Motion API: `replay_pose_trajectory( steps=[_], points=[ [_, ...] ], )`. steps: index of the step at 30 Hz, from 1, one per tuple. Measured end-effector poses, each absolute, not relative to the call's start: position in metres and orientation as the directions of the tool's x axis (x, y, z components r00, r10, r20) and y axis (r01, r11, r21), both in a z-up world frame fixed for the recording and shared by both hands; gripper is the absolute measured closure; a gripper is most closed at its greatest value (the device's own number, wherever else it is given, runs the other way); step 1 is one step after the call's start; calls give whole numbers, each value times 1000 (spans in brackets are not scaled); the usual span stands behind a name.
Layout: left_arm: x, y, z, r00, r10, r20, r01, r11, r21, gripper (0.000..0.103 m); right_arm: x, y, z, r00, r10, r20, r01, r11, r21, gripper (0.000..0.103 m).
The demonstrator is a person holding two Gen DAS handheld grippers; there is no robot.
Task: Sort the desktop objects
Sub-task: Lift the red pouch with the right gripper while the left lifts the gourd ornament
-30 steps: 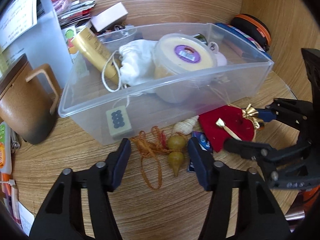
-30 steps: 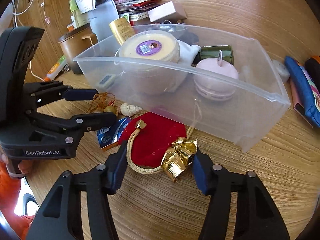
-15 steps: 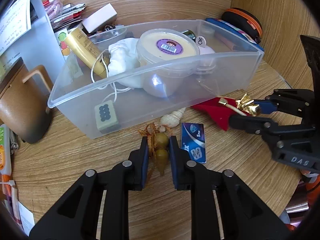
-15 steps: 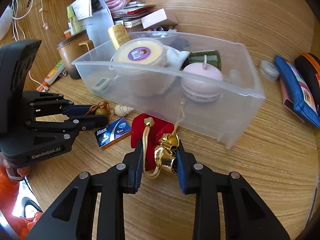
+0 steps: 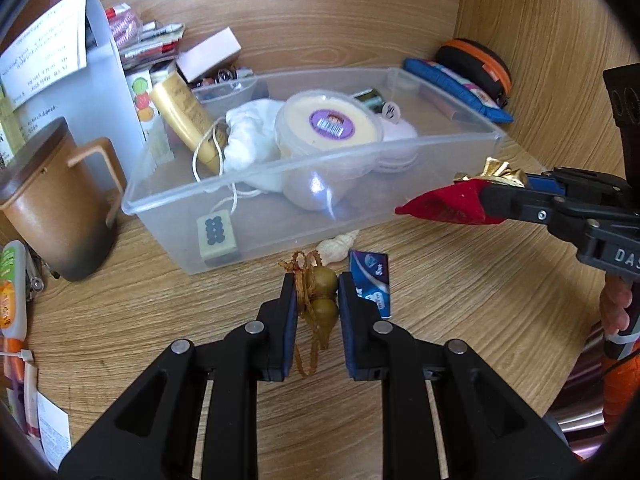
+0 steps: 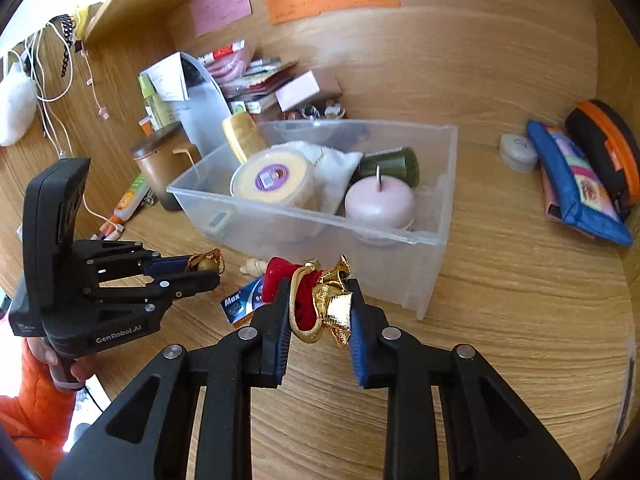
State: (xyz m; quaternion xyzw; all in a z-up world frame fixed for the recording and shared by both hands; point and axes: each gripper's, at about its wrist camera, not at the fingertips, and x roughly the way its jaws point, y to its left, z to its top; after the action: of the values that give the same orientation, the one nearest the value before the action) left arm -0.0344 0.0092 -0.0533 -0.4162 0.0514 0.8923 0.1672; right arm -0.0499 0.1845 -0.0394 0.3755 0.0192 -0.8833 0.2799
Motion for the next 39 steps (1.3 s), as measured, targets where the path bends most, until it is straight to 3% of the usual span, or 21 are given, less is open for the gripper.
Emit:
replay_pose_trajectory(
  steps=[14, 20, 26, 30, 32, 34, 35, 36, 39],
  points=[
    [-24, -5, -30, -637, 280, -718, -338, -939, -66, 84, -53, 195, -23, -526, -579, -623, 508, -801, 316, 85],
    [-24, -8, -31, -638, 280, -717, -332, -941, -72, 84, -57, 198, -6, -528, -613, -587, 520, -780, 348, 95],
    [-21, -9, -28, -643, 291, -709, -335, -939, -81, 84, -45, 190, 13, -573, -593, -566, 548, -791, 273, 99],
    [-19, -11, -29, -644, 295, -706, -335, -938, -87, 84, -35, 181, 3, -550, -562, -618, 568, -794, 216, 98],
    [-17, -13, -30, -643, 293, -707, -330, -940, -89, 84, -30, 179, -8, -537, -535, -652, 566, -802, 192, 90],
    [-15, -15, -31, -643, 290, -709, -323, -942, -92, 84, -28, 180, -19, -515, -522, -680, 561, -805, 194, 70],
    [-14, -16, -32, -643, 289, -710, -321, -942, -94, 84, -27, 180, -26, -504, -519, -690, 552, -808, 204, 53],
    [-12, -18, -33, -643, 291, -709, -320, -942, -96, 84, -27, 180, -31, -494, -518, -698, 548, -809, 213, 42],
    [-7, -22, -35, -643, 296, -707, -318, -942, -105, 84, -29, 172, -46, -462, -506, -728, 544, -810, 219, 42]
  ],
)
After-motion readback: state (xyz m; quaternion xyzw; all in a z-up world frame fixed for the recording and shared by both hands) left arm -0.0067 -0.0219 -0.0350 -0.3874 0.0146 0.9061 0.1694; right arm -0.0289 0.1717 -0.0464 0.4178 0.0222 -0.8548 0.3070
